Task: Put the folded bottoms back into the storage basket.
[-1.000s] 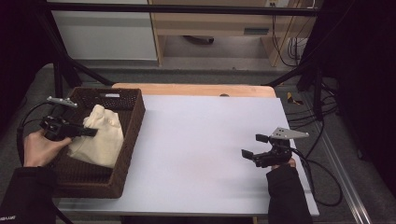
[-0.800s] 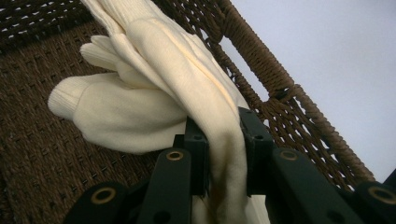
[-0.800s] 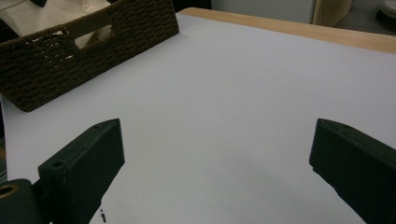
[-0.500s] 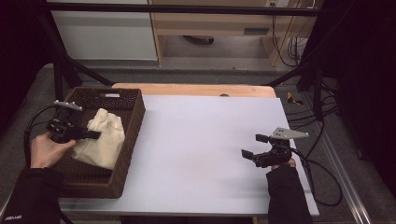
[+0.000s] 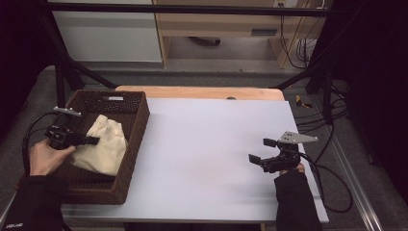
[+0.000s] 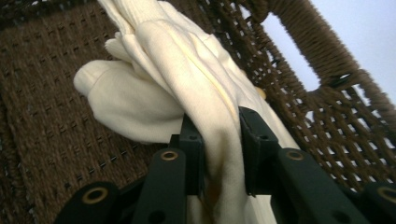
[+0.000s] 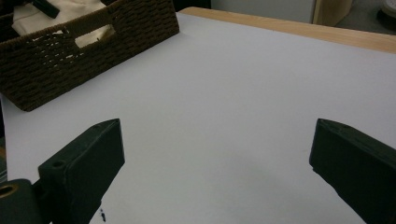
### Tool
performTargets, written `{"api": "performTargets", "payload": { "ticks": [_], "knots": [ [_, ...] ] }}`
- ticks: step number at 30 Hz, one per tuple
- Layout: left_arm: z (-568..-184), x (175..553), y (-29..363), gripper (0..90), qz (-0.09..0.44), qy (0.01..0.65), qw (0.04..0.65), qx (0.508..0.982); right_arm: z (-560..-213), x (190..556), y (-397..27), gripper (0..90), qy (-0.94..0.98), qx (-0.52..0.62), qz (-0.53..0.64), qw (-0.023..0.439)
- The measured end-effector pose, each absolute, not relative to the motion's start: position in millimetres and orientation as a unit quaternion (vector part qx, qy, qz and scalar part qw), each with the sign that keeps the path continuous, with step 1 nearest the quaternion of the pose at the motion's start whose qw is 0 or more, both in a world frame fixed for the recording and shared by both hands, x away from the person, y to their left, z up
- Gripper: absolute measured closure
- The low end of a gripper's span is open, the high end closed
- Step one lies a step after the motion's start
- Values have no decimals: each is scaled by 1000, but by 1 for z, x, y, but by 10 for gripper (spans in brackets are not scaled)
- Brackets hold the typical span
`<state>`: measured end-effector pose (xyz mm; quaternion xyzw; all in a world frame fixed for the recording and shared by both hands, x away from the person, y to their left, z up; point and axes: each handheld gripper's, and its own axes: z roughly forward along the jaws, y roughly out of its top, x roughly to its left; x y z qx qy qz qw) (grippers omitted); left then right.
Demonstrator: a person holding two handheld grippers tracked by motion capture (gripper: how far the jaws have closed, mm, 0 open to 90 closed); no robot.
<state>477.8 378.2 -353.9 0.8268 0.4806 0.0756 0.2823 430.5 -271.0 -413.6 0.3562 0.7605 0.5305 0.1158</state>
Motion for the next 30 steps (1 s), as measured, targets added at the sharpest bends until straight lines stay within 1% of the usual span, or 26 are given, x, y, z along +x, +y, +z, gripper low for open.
{"api": "performTargets", "payload": {
  "ticks": [1, 2, 4, 5, 9, 11, 21, 27, 30],
  "knots": [
    [-355, 478, 380, 647, 87, 488, 279, 822, -414, 431, -271, 34, 761, 356, 530, 116],
    [-356, 478, 382, 582, 93, 494, 281, 817, -414, 431, -271, 33, 761, 356, 530, 116],
    [-356, 478, 387, 400, 103, 507, 288, 806, -414, 431, -271, 34, 761, 356, 530, 115],
    [-355, 476, 389, 335, 117, 511, 290, 800, -414, 431, -271, 34, 761, 357, 530, 115],
    [-350, 471, 391, 142, 147, 508, 311, 790, -414, 431, -271, 34, 761, 356, 530, 114],
    [-347, 469, 390, 87, 154, 505, 315, 789, -414, 431, -271, 34, 761, 356, 530, 114],
    [-337, 456, 375, 43, 165, 479, 349, 789, -414, 431, -271, 34, 761, 356, 531, 114],
    [-333, 449, 366, 36, 165, 462, 375, 787, -414, 431, -271, 34, 761, 355, 531, 114],
    [-331, 447, 360, 29, 171, 457, 377, 787, -414, 431, -271, 34, 761, 356, 531, 113]
  ]
}}
